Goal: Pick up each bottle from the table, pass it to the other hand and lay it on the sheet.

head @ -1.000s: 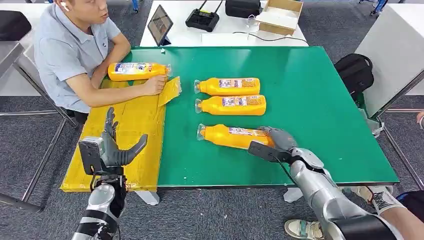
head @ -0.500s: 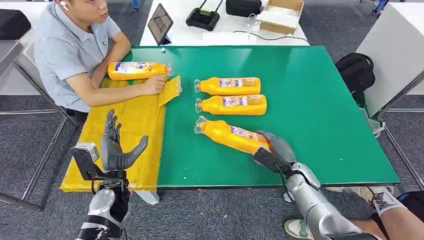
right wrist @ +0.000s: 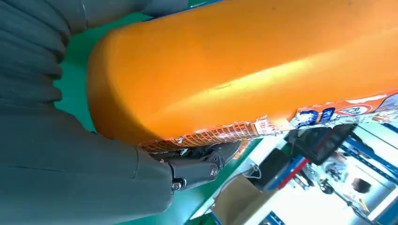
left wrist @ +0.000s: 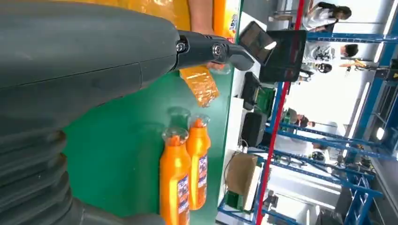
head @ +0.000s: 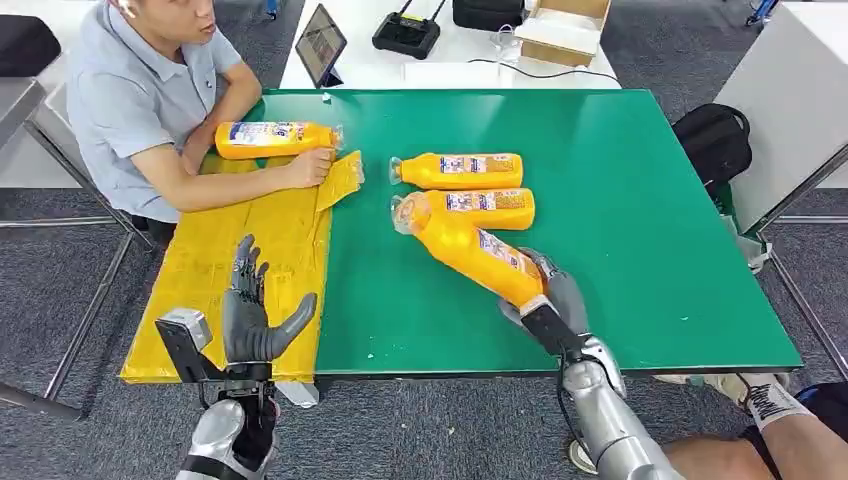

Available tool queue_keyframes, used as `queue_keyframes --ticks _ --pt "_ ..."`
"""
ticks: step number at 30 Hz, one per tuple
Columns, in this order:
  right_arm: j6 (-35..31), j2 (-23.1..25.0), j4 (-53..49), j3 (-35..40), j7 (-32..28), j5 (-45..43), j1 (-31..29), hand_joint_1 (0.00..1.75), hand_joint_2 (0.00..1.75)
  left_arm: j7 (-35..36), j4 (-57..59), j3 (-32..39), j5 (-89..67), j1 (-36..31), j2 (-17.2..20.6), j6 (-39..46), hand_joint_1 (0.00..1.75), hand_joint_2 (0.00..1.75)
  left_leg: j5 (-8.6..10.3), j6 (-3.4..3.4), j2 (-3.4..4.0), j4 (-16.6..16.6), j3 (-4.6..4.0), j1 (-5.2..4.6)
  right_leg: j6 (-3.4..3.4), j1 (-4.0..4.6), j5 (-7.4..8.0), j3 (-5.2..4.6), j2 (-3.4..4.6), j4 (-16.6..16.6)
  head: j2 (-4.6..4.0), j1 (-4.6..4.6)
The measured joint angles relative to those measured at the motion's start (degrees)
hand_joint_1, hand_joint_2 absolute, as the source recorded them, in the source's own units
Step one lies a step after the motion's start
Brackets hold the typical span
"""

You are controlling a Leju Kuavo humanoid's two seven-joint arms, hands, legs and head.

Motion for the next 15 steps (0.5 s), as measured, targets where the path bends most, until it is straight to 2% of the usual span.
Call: queue_keyframes --ticks 15 --pt "0.0 0.5 -3.1 -0.5 -0.1 -1.2 1.2 1.75 1.75 1.2 -0.5 -0.5 2.7 0.7 -0.2 -2.2 0.00 1.75 0.00 0.00 0.02 0.0 -0.01 0.00 0.00 0.00 0.00 -0.02 0.01 0.0 0.00 0.00"
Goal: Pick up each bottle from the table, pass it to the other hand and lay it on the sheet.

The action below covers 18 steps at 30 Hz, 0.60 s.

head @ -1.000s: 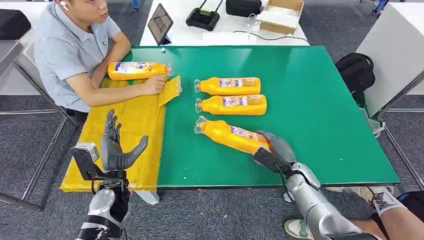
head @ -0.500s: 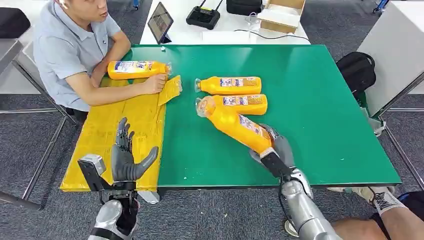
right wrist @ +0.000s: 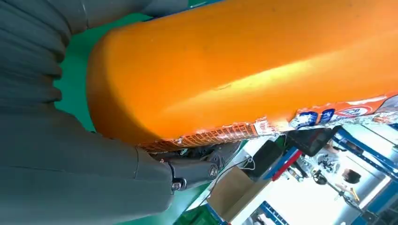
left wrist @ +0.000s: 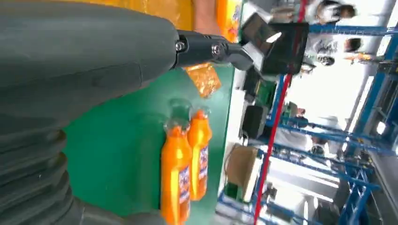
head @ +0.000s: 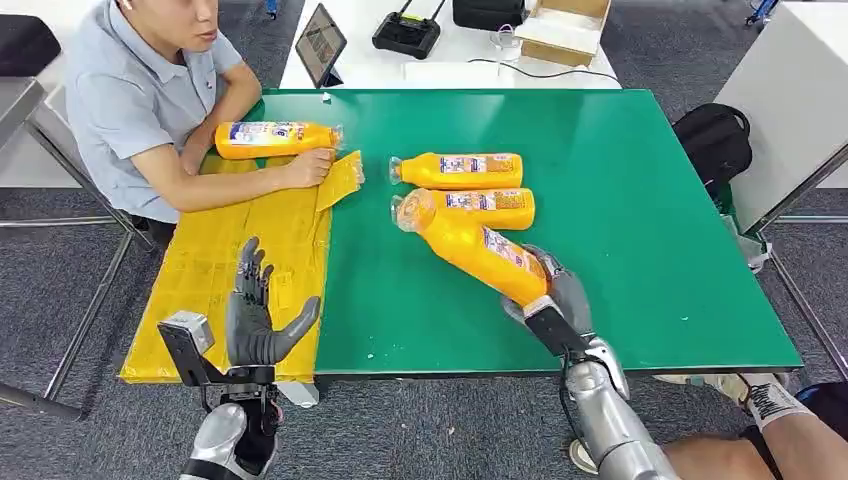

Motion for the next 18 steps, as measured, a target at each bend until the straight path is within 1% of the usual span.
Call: queue_keyframes --ticks 3,6,10,14,18 --pt "-0.2 0.4 -2.4 -0.2 -0.1 -1.9 1.3 1.75 1.75 1.2 -0.3 -0.3 3.5 1.2 -0.5 -2.6 0.00 1.75 -0.01 0.00 0.00 0.0 0.00 0.00 0.00 0.00 0.00 0.00 0.00 0.0 0.00 0.00" --pt "-0.7 1.2 -7.0 -0.2 -0.1 -3.3 4.1 1.75 1.75 1.5 -1.3 -2.0 5.8 3.6 -0.9 -5.3 0.00 1.75 -0.03 -0.01 0.01 0.0 -0.08 0.00 0.01 0.00 -0.02 -0.07 0.00 0.0 0.00 0.00" --pt "-0.5 2.1 -9.6 0.4 -0.1 -2.9 5.7 1.75 1.75 1.2 -2.7 -4.3 6.4 5.8 -0.9 -7.9 0.00 1.75 -0.03 -0.01 0.01 0.0 -0.17 0.00 0.00 0.00 -0.03 -0.15 0.00 0.0 0.00 -0.02" --pt "-1.8 4.2 -9.9 4.4 -0.2 0.5 6.5 1.75 1.75 2.3 -3.7 -6.1 6.2 6.5 -0.9 -9.5 0.00 1.75 -0.02 -0.01 0.04 0.0 -0.17 0.02 -0.01 0.02 -0.02 -0.17 0.01 0.0 0.00 -0.02" --pt "-2.6 7.0 -9.3 9.6 -0.2 0.0 6.0 1.75 1.75 3.3 -3.8 -7.8 5.7 6.2 -0.9 -10.2 0.00 1.75 0.00 -0.04 0.03 0.0 -0.16 0.06 -0.01 0.04 -0.02 -0.19 0.01 0.0 0.00 -0.04"
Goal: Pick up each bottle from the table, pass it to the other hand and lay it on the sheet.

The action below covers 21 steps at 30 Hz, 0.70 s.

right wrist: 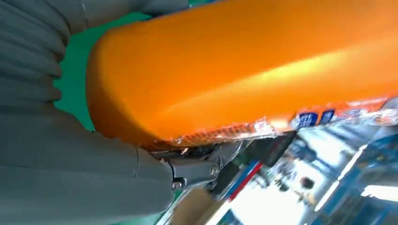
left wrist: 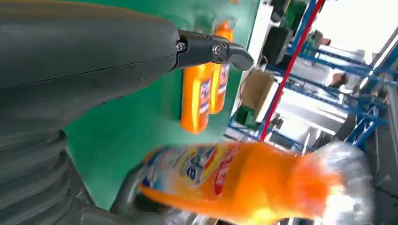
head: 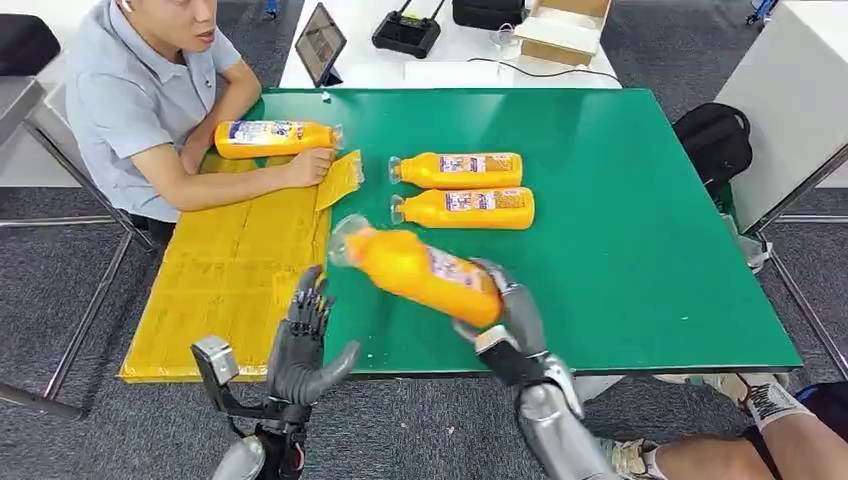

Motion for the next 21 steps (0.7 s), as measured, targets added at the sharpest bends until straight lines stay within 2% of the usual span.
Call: queue_keyframes --ticks 7,21 --pt "-0.3 3.5 5.0 6.0 0.0 -1.9 -3.4 1.75 1.75 -1.0 -0.2 -1.9 -0.3 -2.3 0.0 -0.2 0.00 1.75 0.01 0.01 -0.02 0.0 0.00 -0.01 0.00 -0.02 0.00 0.01 -0.01 0.0 0.00 0.02" --pt "0.8 6.4 12.5 12.0 0.0 -5.0 -7.0 1.75 1.75 -2.7 -2.2 -4.3 -2.2 -4.4 0.0 0.7 0.00 1.75 0.02 0.01 0.01 0.0 -0.02 -0.01 -0.01 -0.01 0.01 -0.02 0.00 0.0 0.00 0.02"
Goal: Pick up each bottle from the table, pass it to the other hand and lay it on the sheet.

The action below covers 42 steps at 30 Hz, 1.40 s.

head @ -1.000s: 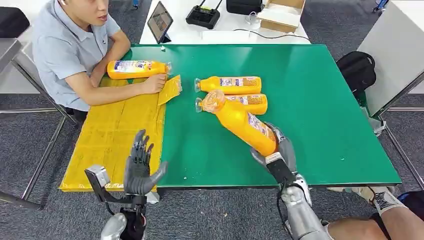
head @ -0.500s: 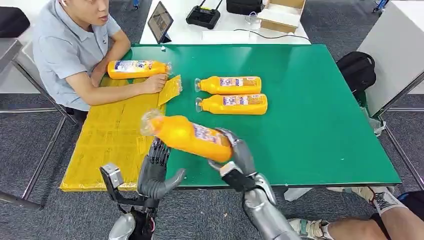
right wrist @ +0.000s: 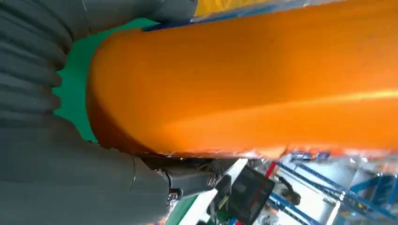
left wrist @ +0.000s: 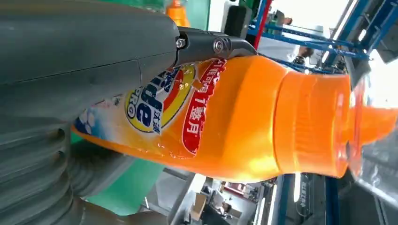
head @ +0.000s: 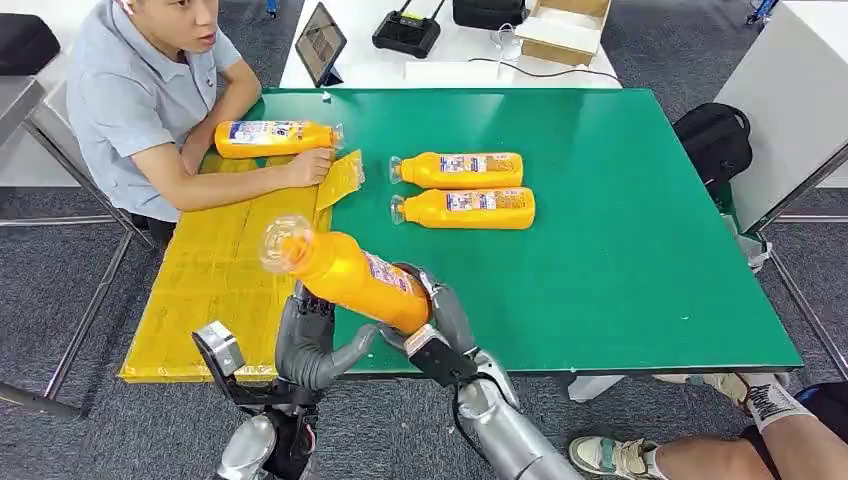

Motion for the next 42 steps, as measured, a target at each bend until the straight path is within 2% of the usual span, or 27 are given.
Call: queue_keyframes --ticks 10,25,26,27,28,31,32,33,34,35,36,42 --pt "-3.3 1.4 3.5 4.6 0.0 1.8 -2.4 1.75 1.75 4.9 5.1 -0.6 1.2 -3.1 0.0 0.3 0.00 1.75 0.00 0.00 0.00 0.0 0.00 0.00 0.00 0.00 0.00 -0.01 0.00 0.0 0.00 0.02" --pt "-5.5 1.4 6.4 8.8 0.0 3.1 -3.8 1.75 1.75 4.0 9.7 -0.5 -0.5 -5.0 0.0 4.2 0.00 1.75 0.00 0.00 0.00 0.0 -0.01 0.00 0.00 0.00 0.00 -0.02 0.00 0.0 0.00 0.00" --pt "-5.2 1.4 6.6 9.0 0.0 3.0 -4.0 1.75 1.75 3.5 9.8 -0.6 -2.0 -5.0 0.0 5.8 0.33 1.75 0.00 0.00 0.00 0.0 -0.01 0.00 0.00 0.00 0.00 -0.02 0.00 0.0 0.00 0.02" --pt "-5.0 1.4 6.7 9.3 0.0 3.0 -4.0 1.75 1.75 3.0 9.8 -0.7 -3.5 -5.0 0.0 7.1 1.59 1.75 0.00 0.00 0.00 0.0 -0.01 0.00 0.00 0.00 0.00 -0.02 0.01 0.0 0.00 0.00" --pt "-4.8 1.4 6.8 9.6 0.0 2.9 -4.1 1.75 1.75 2.4 9.8 -0.8 -5.1 -5.0 0.0 8.3 1.75 1.75 0.00 0.00 0.01 0.0 -0.01 0.00 0.00 0.00 0.00 -0.03 0.01 0.0 0.00 0.00" --pt "-4.1 1.6 7.4 10.1 0.0 2.9 -4.6 1.75 1.75 1.1 9.8 -1.1 -6.8 -4.9 0.0 9.7 1.75 1.75 0.00 0.00 0.00 0.0 -0.01 0.00 0.00 0.00 0.00 -0.03 0.00 0.0 0.00 0.00" --pt "-3.7 1.8 7.7 10.2 0.0 3.0 -4.7 1.41 1.75 0.9 9.8 -1.1 -6.5 -4.8 0.0 9.7 1.75 1.75 0.00 0.00 0.01 0.0 -0.01 0.00 0.00 0.00 0.00 -0.03 0.00 0.0 0.00 0.00" --pt "-3.6 1.8 7.9 10.3 0.0 3.1 -4.8 0.37 1.75 0.7 9.8 -1.0 -5.9 -4.8 0.0 9.7 1.75 1.75 0.00 0.00 0.01 0.0 -0.01 0.00 0.00 0.00 0.00 -0.03 0.00 0.0 0.00 0.00" --pt "-3.3 1.9 8.2 10.5 0.0 3.1 -4.8 0.00 1.75 0.7 9.8 -0.8 -5.2 -4.7 0.0 9.7 1.75 1.75 0.00 0.00 0.01 0.0 -0.01 0.00 0.00 0.00 0.00 -0.03 0.00 0.0 0.00 0.00" --pt "-3.1 1.9 8.4 10.6 0.0 3.2 -4.9 0.00 1.75 0.5 9.8 -0.6 -4.2 -4.6 0.0 9.7 1.75 1.75 0.00 0.00 0.01 0.0 -0.01 0.00 0.00 0.00 0.00 -0.03 0.00 0.0 0.00 0.00" --pt "-3.0 1.9 8.7 11.0 0.0 3.5 -4.9 0.00 0.00 0.3 9.8 -0.4 -3.3 -4.5 0.0 9.6 1.75 1.75 0.00 0.00 0.00 0.0 -0.01 0.00 0.00 0.00 0.00 -0.03 0.00 0.0 0.00 0.00" --pt "-2.7 1.4 9.0 13.6 0.0 3.9 -3.9 0.00 0.00 0.5 9.2 1.6 1.5 -3.8 0.0 7.7 1.75 1.75 0.00 0.00 0.01 0.0 -0.01 0.00 0.00 0.00 0.00 -0.05 0.00 0.0 0.00 0.00"
